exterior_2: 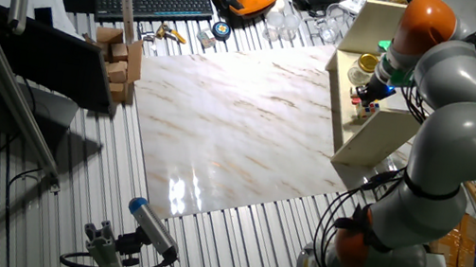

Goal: Take the object down from the shelf

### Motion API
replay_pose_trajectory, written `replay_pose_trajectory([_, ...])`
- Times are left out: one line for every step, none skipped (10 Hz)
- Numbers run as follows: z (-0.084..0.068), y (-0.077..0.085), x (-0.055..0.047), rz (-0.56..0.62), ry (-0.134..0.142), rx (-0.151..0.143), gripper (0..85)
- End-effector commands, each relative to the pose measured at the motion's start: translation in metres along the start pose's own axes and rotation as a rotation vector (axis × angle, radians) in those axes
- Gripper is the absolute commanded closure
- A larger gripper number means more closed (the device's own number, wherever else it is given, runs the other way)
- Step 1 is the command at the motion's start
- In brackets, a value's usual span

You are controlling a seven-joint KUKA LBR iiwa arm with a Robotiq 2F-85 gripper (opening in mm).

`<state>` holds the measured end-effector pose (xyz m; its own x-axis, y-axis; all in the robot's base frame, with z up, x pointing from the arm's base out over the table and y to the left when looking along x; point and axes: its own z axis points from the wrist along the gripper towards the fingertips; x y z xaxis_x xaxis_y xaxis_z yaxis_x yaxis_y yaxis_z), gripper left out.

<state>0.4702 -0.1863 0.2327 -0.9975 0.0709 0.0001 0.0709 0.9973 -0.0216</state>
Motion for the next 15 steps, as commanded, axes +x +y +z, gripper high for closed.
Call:
replay_pose_trajectory([0.0017,-0.0017,-0.0016,-0.001,-0.009,0.004,85.0])
replay_pose_trajectory([0.0024,-0.0027,-0.0021,-0.001,-0.01,0.007,85.0])
replay_pose_trajectory([0.0025,-0.0039,-0.0013,0.001,-0.008,-0.001,85.0])
replay_pose_trajectory([0.0028,-0.0052,-0.0005,0.011,-0.008,-0.004,85.0])
replay_pose_trajectory([0.004,-0.005,-0.002,0.021,-0.018,0.003,85.0])
replay_pose_trajectory([0.0058,-0.0055,-0.0035,0.025,-0.023,0.007,85.0])
replay_pose_trajectory([0.007,-0.0064,-0.0045,0.033,-0.029,0.01,85.0])
replay_pose_trajectory([0.0071,-0.006,-0.0051,0.039,-0.03,0.002,85.0])
replay_pose_trajectory([0.0058,-0.0043,-0.0072,0.048,-0.03,0.006,85.0])
replay_pose_trajectory([0.005,-0.0028,-0.0088,0.051,-0.03,0.003,85.0])
replay_pose_trajectory([0.0049,-0.0018,-0.0099,0.054,-0.028,0.002,85.0])
replay_pose_trajectory([0.0048,-0.003,-0.0094,0.054,-0.029,0.005,85.0])
replay_pose_trajectory([0.0051,-0.0029,-0.0097,0.056,-0.034,0.009,85.0])
replay_pose_trajectory([0.0051,-0.0029,-0.0097,0.056,-0.042,0.014,85.0])
replay_pose_trajectory([0.0051,-0.0029,-0.0097,0.059,-0.05,0.013,85.0])
